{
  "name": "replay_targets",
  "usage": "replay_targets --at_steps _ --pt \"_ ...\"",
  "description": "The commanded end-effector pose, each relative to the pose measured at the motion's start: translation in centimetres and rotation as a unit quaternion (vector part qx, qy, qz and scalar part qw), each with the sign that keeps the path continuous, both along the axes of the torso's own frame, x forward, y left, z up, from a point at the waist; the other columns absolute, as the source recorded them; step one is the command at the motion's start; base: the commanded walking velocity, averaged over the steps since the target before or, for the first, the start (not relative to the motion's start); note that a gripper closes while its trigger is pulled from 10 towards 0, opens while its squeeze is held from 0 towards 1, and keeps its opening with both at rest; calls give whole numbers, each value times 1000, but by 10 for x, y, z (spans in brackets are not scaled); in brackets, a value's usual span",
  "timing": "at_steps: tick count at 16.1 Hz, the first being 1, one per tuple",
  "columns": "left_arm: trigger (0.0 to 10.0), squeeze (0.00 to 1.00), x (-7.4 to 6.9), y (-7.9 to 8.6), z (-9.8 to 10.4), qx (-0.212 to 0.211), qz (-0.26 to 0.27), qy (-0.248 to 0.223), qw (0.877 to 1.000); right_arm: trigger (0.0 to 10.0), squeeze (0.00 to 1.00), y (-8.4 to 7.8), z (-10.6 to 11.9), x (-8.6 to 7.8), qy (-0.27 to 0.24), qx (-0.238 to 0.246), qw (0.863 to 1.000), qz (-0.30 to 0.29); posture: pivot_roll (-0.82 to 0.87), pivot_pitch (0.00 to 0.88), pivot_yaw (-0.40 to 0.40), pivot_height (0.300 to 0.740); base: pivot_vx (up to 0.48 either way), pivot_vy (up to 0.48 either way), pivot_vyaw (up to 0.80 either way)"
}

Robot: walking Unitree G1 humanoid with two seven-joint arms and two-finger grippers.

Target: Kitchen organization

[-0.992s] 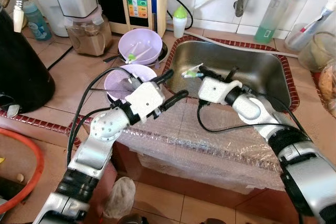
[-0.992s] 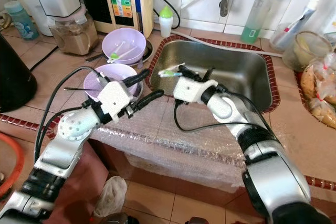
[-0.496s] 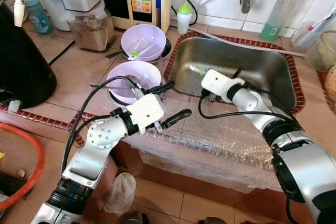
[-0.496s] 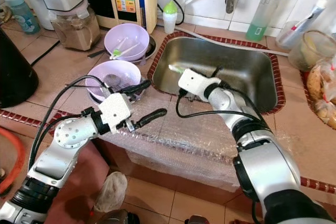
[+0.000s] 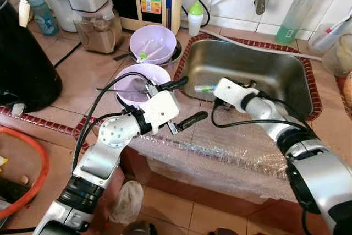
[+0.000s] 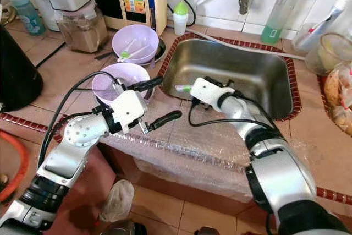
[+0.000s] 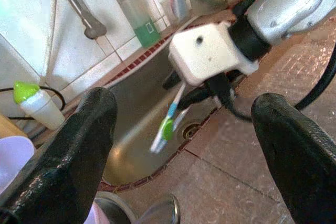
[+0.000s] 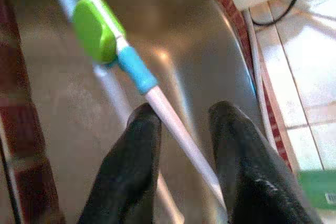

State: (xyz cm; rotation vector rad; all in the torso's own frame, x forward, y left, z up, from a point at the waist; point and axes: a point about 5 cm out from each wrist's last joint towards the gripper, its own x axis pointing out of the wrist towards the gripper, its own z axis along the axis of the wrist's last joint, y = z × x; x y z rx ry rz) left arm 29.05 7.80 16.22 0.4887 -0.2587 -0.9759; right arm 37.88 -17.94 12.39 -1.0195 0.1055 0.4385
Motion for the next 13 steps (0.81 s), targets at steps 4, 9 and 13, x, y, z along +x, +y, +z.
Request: replay_targets --at_steps 4,9,13 --pt "10000 1000 6 -2 -2 25 -19 9 999 10000 1000 -16 -6 -7 0 6 1000 -16 -22 0 52 740 0 0 0" --pt "10000 1000 13 -5 -2 31 -23 8 999 10000 1000 -18 -12 -9 45 115 991 -50 -52 0 70 740 0 0 0" --pt "10000 1000 18 -8 5 9 -6 -17 1000 10000 0 -21 19 -2 -34 322 943 -80 -72 0 66 740 0 0 0"
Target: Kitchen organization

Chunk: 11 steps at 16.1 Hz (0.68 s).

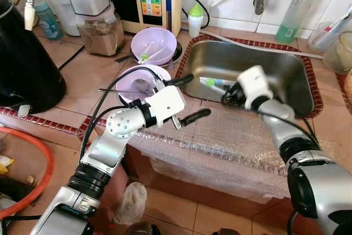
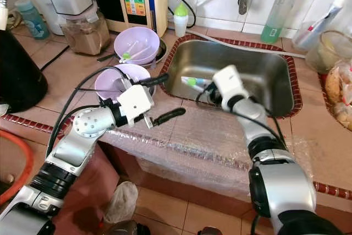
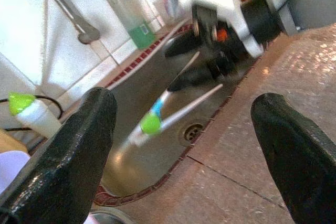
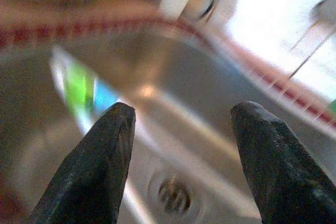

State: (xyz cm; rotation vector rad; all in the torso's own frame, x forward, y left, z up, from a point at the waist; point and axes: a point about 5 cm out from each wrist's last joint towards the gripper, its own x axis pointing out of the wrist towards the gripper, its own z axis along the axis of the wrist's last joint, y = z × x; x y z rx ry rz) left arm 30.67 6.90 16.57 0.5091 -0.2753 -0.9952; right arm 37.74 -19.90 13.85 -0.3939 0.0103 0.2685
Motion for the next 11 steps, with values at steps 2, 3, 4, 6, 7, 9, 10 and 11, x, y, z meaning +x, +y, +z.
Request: replay_targets --at_steps 2,3,4,6,7,9,10,11 --pt "10000 1000 2 -1 3 -12 11 -9 1000 10000 0 -1 1 -1 12 57 998 11 -86 0 68 740 0 0 0" --pt "10000 1000 2 -3 3 -17 11 -10 1000 10000 0 -4 -7 -3 39 34 999 5 -95 0 71 740 0 0 0" --pt "10000 1000 1 -4 4 -19 9 -10 1000 10000 0 -10 -10 -3 53 24 998 -14 -100 0 75 740 0 0 0" --pt "10000 1000 0 -4 9 -29 2 -15 999 10000 0 -13 -5 -3 33 76 996 -28 -96 0 74 740 0 0 0" --pt "10000 1000 -1 -1 8 -30 6 -14 999 10000 0 -8 -4 -3 20 88 996 -21 -83 0 68 740 0 0 0" --pt "10000 1000 6 12 13 -59 51 -13 997 10000 0 9 -2 -7 -21 62 998 18 -57 0 43 740 0 0 0" --pt "10000 714 10 14 15 -73 73 -13 995 10000 0 16 -5 -9 -23 42 998 35 -47 0 35 740 0 0 0" --pt "10000 584 11 15 15 -77 84 -14 993 10000 0 17 -7 -11 -24 33 998 41 -42 0 35 740 0 0 0"
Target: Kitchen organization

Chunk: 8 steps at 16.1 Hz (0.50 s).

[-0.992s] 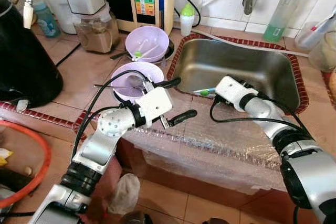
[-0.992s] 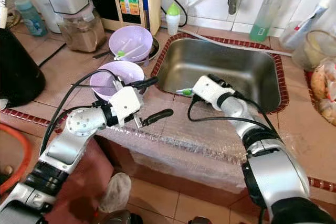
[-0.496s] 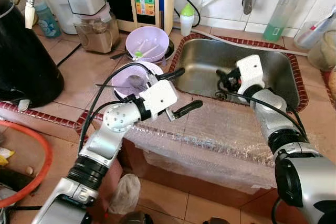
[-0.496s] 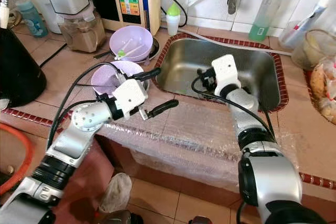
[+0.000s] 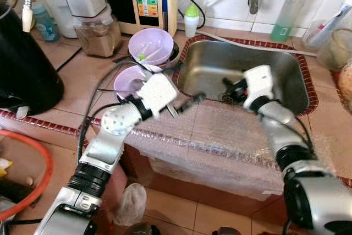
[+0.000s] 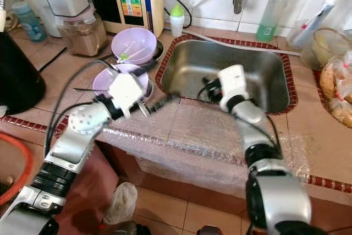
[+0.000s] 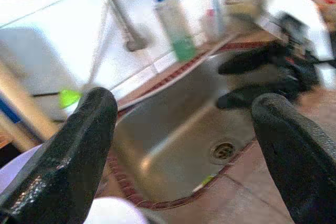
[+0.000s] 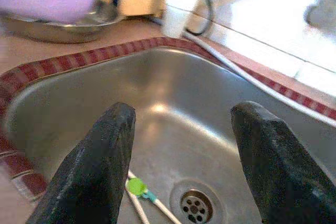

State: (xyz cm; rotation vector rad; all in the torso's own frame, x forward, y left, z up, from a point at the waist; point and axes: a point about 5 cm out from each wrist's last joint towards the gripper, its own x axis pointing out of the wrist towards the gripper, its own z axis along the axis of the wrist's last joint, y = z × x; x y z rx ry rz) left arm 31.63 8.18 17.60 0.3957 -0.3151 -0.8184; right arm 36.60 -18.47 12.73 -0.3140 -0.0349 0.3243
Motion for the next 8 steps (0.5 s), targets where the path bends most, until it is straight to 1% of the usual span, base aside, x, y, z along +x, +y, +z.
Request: replay_targets --at_steps 1,2,3,4,5,7,8 --pt "10000 98 4 4 11 -54 41 9 998 10000 0 7 3 -4 -22 -12 999 26 -32 0 35 740 0 0 0" --pt "10000 98 5 5 13 -81 52 19 995 10000 0 8 3 -6 -27 -10 999 30 -32 0 35 740 0 0 0" --pt "10000 98 6 7 15 -98 59 25 993 10000 0 9 3 -7 -29 -10 999 34 -34 0 35 740 0 0 0" --pt "10000 0 9 13 17 -131 100 35 986 10000 0 8 5 -12 -53 18 998 9 -13 0 24 740 0 0 0" --pt "10000 0 10 17 18 -148 121 42 981 10000 0 7 7 -15 -71 30 997 -8 -10 0 23 740 0 0 0" --pt "10000 0 4 22 20 -181 145 44 972 10000 0 8 5 -23 -91 58 993 -52 2 0 21 740 0 0 0" --pt "10000 0 -5 25 19 -200 167 34 965 10000 0 10 -2 -29 -84 95 988 -91 12 0 16 740 0 0 0"
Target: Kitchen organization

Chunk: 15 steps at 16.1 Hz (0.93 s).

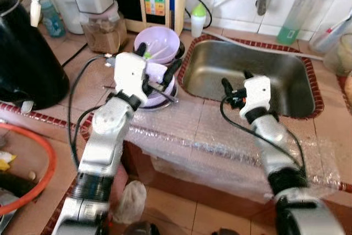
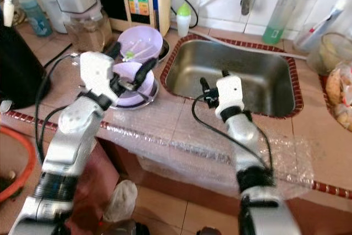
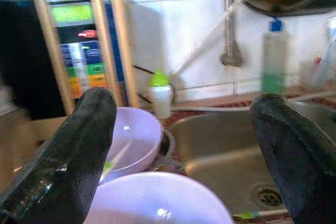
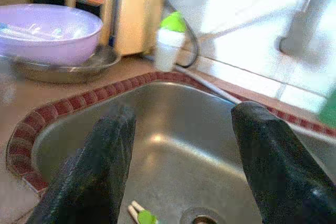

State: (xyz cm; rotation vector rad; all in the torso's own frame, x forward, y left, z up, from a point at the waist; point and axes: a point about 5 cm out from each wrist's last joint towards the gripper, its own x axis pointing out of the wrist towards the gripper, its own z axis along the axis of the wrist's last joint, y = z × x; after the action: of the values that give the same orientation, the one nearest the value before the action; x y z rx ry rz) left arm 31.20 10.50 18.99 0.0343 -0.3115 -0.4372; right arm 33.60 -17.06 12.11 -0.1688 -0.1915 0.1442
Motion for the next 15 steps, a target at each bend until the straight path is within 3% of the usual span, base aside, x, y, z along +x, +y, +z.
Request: replay_targets --at_steps 1,3,7,9,12,15 --pt "10000 0 -5 4 1 -14 30 -6 999 10000 0 -3 2 -2 -4 26 999 -29 13 0 15 740 0 0 0" --pt "10000 0 -18 4 -10 -25 58 7 998 10000 0 5 -4 -10 2 51 997 -49 16 0 13 740 0 0 0" --pt "10000 0 -33 18 -15 -11 83 5 996 10000 0 2 2 -23 -25 10 998 -64 22 0 -2 740 0 0 0" --pt "10000 0 -37 21 -17 -12 88 13 996 10000 0 7 2 -25 -22 43 998 -48 22 0 -2 740 0 0 0" --pt "10000 0 -37 14 -14 -10 83 11 996 10000 0 24 -1 -29 11 41 999 -6 19 0 0 740 0 0 0" --pt "10000 0 -38 12 -13 -8 79 10 997 10000 0 22 -6 -31 36 68 997 -19 21 0 -2 740 0 0 0"
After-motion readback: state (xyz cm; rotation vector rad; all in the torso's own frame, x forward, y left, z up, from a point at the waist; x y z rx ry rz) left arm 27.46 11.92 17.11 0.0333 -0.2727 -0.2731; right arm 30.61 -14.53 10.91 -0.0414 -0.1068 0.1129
